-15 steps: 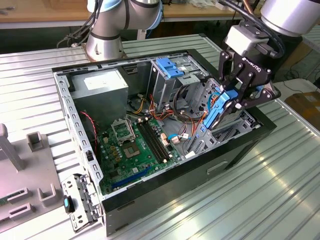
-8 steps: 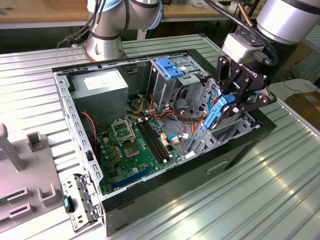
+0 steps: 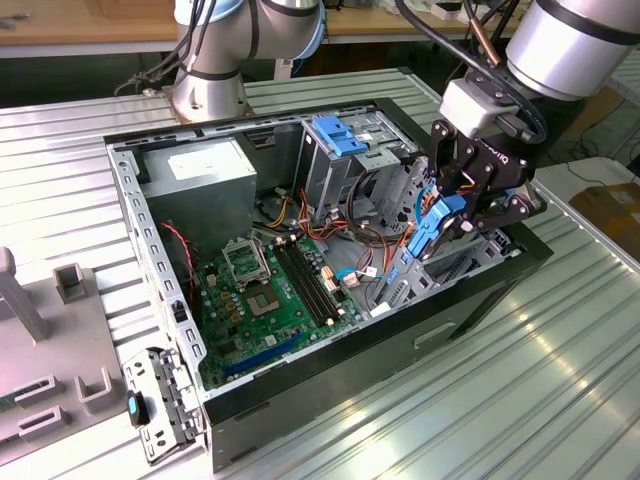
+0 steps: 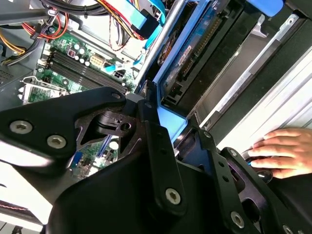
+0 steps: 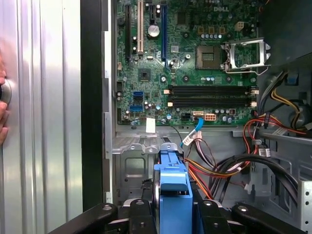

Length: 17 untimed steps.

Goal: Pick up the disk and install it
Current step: 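Insert the disk into the insertion slot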

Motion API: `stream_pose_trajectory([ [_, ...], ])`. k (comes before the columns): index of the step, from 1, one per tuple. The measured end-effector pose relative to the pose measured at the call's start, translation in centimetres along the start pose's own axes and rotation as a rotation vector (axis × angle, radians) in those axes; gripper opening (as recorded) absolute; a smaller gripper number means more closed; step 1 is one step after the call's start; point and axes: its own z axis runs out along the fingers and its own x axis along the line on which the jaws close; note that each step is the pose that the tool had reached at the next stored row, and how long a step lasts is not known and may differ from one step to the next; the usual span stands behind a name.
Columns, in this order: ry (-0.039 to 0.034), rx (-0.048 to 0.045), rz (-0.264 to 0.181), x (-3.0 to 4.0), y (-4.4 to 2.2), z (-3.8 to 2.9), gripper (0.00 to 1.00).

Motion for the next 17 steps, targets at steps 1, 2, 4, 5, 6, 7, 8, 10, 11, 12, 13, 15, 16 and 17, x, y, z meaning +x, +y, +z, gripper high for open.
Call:
stream_pose_trajectory([
  [1, -0.0001, 0.0, 0.0, 0.0, 0.0, 0.09, 0.37],
  [2, 0.0, 0.0, 0.0, 0.01, 0.0, 0.15, 0.37],
  [4, -0.0001, 0.0, 0.0, 0.01, 0.0, 0.17, 0.37],
  [5, -0.0001, 0.0, 0.0, 0.01, 0.0, 0.17, 0.37],
  [6, -0.0002, 0.0001, 0.0, 0.01, 0.0, 0.17, 0.37],
  [7, -0.0001, 0.0, 0.0, 0.01, 0.0, 0.18, 0.37],
  [8, -0.0001, 0.0, 0.0, 0.01, 0.0, 0.18, 0.37],
  [10, -0.0002, 0.0, 0.0, 0.01, 0.0, 0.18, 0.37],
  [11, -0.0001, 0.0, 0.0, 0.01, 0.0, 0.18, 0.37],
  [12, -0.0001, 0.0, 0.0, 0.01, 0.0, 0.19, 0.37],
  [13, -0.0001, 0.0001, 0.0, 0.01, 0.0, 0.19, 0.37],
  [15, -0.0001, 0.0, 0.0, 0.01, 0.0, 0.19, 0.37],
  [16, -0.0002, 0.0, 0.0, 0.01, 0.0, 0.19, 0.37],
  [17, -0.0001, 0.0, 0.0, 0.01, 0.0, 0.19, 0.37],
])
